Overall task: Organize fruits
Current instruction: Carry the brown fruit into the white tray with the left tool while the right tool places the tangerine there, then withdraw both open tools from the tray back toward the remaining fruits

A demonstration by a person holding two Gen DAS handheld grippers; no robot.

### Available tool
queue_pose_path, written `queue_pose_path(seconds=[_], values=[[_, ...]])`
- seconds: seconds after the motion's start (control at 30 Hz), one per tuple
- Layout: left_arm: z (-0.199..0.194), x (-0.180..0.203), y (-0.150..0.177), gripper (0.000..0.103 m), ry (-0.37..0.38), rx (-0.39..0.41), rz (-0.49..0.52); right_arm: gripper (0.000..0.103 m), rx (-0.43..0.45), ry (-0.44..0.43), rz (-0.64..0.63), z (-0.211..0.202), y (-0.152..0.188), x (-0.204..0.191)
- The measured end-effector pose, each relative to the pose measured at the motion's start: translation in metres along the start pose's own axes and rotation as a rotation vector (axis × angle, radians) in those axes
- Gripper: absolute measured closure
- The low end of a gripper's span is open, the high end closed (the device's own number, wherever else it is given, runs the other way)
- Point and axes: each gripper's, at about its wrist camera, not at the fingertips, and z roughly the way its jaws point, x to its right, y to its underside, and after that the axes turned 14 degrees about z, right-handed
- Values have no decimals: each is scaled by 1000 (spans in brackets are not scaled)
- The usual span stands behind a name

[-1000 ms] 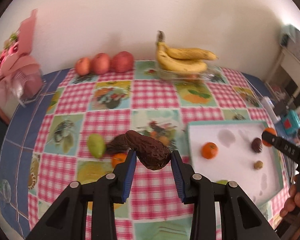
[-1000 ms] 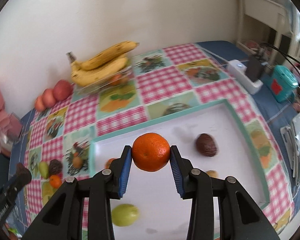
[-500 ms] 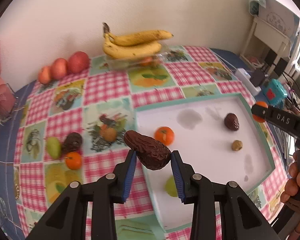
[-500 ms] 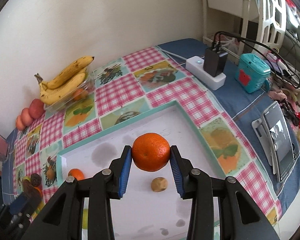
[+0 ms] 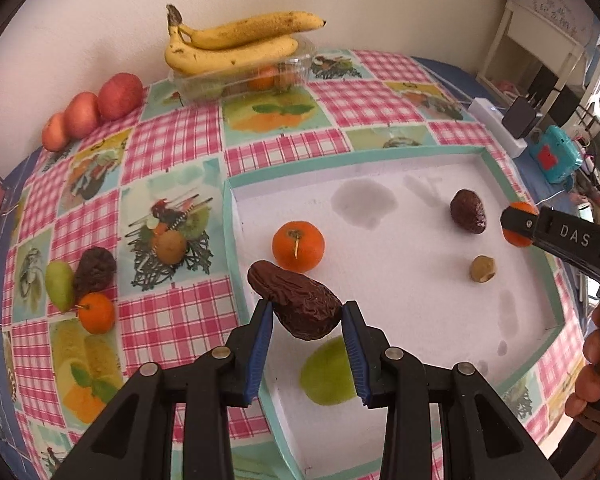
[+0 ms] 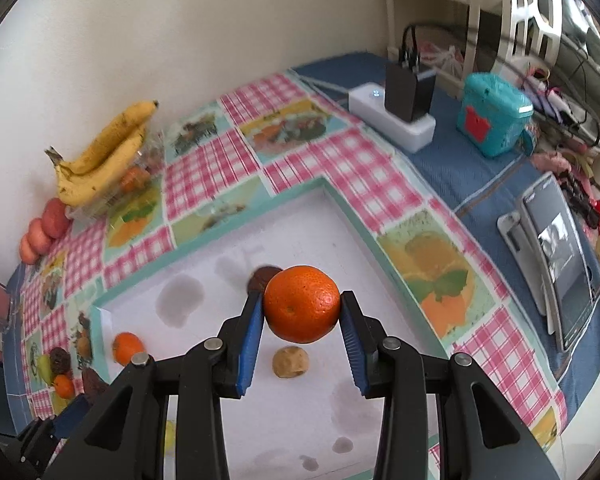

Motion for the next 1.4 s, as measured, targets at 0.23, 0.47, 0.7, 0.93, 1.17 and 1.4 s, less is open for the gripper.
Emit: queue_pose_path(seconds=[0.23, 0.47, 0.7, 0.93, 1.17, 1.4], values=[[17, -4, 2, 65, 5, -28, -17, 63, -52, 46, 29, 24, 4, 12], [22, -2, 3, 65, 5, -37, -9, 63, -77, 68, 49, 35, 6, 19], [23, -2, 3, 65, 7, -36, -8, 63, -77, 76, 43, 36, 7, 18], [24, -2, 1, 63, 17, -42, -8, 44, -66, 83, 19, 36, 5, 12], [4, -3, -4, 44, 32, 3, -6, 22, -10, 79, -10, 19, 0, 6], [-11, -27, 0, 22, -42, 3, -81, 10, 60, 80, -37, 0, -1, -2]])
